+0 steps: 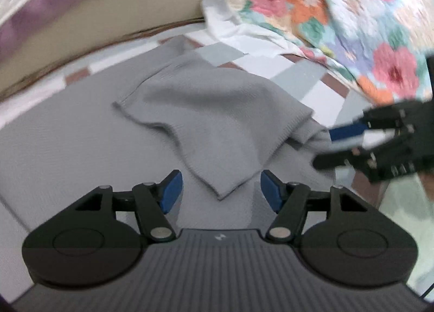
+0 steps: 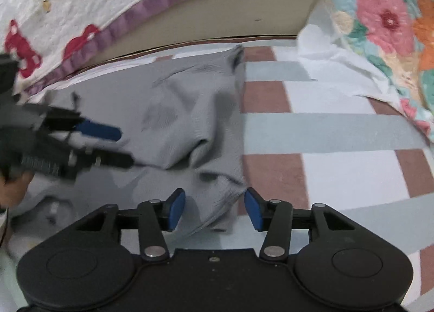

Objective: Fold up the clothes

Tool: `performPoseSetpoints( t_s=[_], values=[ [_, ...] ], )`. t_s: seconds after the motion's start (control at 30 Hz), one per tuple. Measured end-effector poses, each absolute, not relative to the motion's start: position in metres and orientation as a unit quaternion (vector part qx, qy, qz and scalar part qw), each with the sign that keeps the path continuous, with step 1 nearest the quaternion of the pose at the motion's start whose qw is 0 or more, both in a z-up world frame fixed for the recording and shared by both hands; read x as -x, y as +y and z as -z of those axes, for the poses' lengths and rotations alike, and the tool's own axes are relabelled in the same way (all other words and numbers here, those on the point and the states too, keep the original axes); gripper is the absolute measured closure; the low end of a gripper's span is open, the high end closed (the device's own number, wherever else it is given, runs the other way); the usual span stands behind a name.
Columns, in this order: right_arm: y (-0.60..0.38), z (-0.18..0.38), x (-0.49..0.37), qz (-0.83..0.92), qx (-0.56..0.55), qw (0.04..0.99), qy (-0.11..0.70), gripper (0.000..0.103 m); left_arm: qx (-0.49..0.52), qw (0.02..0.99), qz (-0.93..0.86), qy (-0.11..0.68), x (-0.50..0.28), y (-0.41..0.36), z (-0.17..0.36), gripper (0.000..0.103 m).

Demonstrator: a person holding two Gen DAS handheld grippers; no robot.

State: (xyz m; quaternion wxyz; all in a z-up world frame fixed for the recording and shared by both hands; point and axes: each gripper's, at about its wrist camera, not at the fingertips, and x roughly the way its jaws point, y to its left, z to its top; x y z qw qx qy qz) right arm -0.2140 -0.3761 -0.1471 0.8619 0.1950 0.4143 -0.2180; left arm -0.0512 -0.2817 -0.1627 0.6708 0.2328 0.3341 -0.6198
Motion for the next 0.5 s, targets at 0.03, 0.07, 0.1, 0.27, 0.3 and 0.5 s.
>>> performPoseSetpoints(
  t_s=[0.03, 0.07, 0.1, 0.27, 0.3, 0.5],
  values=[
    [-0.377, 0.15, 0.213, 0.233, -0.189, 0.857, 0.419, 0.049, -0.271, 0.678, 0.612, 0.305, 0.061, -0.286, 0.165, 0.038],
    [-0.377, 0.154, 0.213, 0.244, -0.187, 0.853, 0.422, 0.049, -0.297, 0.684, 0.606, 0.276, 0.069, -0.29, 0.168, 0.038],
    [-0.379, 0.157, 0.214, 0.247, -0.198, 0.852, 0.417, 0.051, -0.318, 0.689, 0.602, 0.249, 0.075, -0.293, 0.171, 0.038],
    [-0.382, 0.161, 0.215, 0.255, -0.227, 0.857, 0.386, 0.089, -0.311, 0.686, 0.606, 0.255, 0.067, -0.297, 0.159, 0.099],
    [-0.38, 0.16, 0.213, 0.254, -0.217, 0.858, 0.39, 0.09, -0.316, 0.7, 0.592, 0.244, 0.064, -0.296, 0.154, 0.099],
    [-0.369, 0.158, 0.21, 0.259, -0.177, 0.86, 0.403, 0.092, -0.226, 0.754, 0.564, 0.248, 0.012, -0.25, 0.1, 0.099]
  ],
)
